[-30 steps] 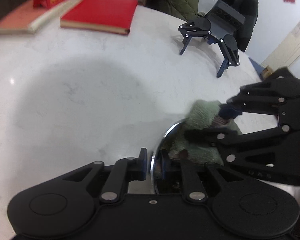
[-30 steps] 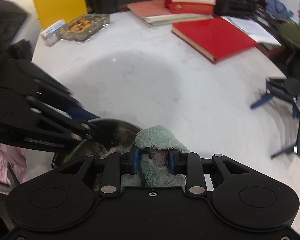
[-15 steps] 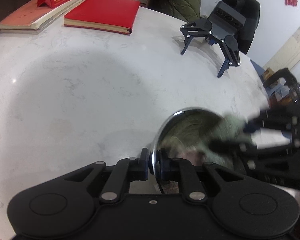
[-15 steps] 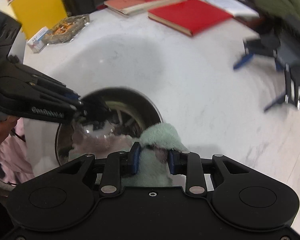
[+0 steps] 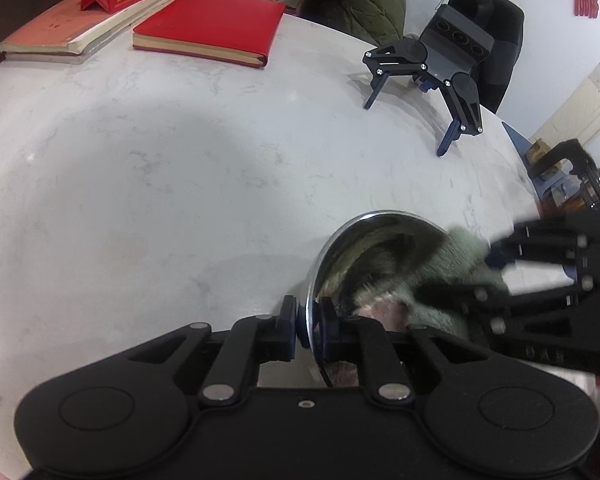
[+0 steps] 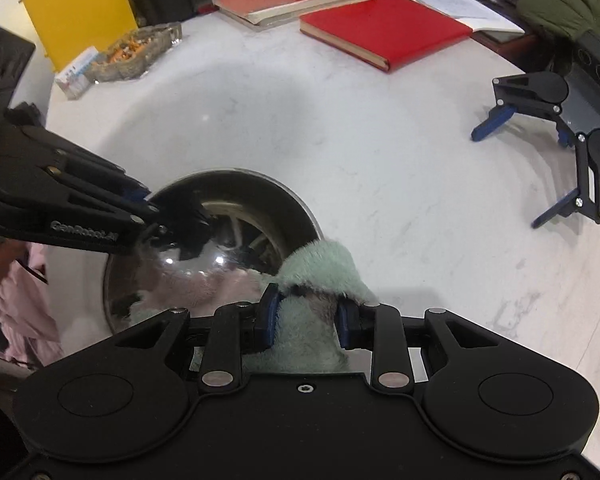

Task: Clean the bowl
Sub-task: 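Push the green cloth down into the bowl with the right gripper while the left holds the rim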

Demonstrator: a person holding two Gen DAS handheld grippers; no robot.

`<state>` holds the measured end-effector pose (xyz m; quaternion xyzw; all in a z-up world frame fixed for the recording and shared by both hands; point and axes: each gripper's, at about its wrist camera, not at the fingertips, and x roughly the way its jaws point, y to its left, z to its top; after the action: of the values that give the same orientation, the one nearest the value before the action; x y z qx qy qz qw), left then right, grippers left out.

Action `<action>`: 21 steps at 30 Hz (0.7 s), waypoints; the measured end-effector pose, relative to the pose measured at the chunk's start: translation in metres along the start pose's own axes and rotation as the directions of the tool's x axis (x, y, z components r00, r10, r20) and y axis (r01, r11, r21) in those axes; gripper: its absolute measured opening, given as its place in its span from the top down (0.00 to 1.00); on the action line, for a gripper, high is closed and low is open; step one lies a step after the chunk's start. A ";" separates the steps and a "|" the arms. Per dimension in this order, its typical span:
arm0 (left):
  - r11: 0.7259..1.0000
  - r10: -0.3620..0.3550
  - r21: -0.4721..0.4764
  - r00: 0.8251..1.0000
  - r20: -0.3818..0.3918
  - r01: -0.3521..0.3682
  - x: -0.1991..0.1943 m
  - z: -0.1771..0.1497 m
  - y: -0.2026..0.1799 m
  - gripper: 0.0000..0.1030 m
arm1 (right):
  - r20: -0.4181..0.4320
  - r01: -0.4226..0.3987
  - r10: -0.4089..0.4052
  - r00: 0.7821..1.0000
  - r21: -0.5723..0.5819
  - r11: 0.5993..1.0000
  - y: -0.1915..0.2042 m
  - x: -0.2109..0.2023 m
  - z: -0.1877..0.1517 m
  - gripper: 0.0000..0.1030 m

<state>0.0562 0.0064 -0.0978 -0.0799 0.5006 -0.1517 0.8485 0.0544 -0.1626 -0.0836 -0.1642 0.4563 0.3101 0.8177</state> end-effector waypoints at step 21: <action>1.000 -0.005 -0.022 1.000 0.015 0.005 0.001 -0.002 0.002 0.88 | 0.088 -0.052 0.028 0.996 0.291 0.955 -0.023 -0.028 -0.023 0.52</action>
<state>0.0549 0.0077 -0.1000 -0.0918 0.4959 -0.1475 0.8508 0.0442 -0.2028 -0.0728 -0.0189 0.4664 0.2620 0.8447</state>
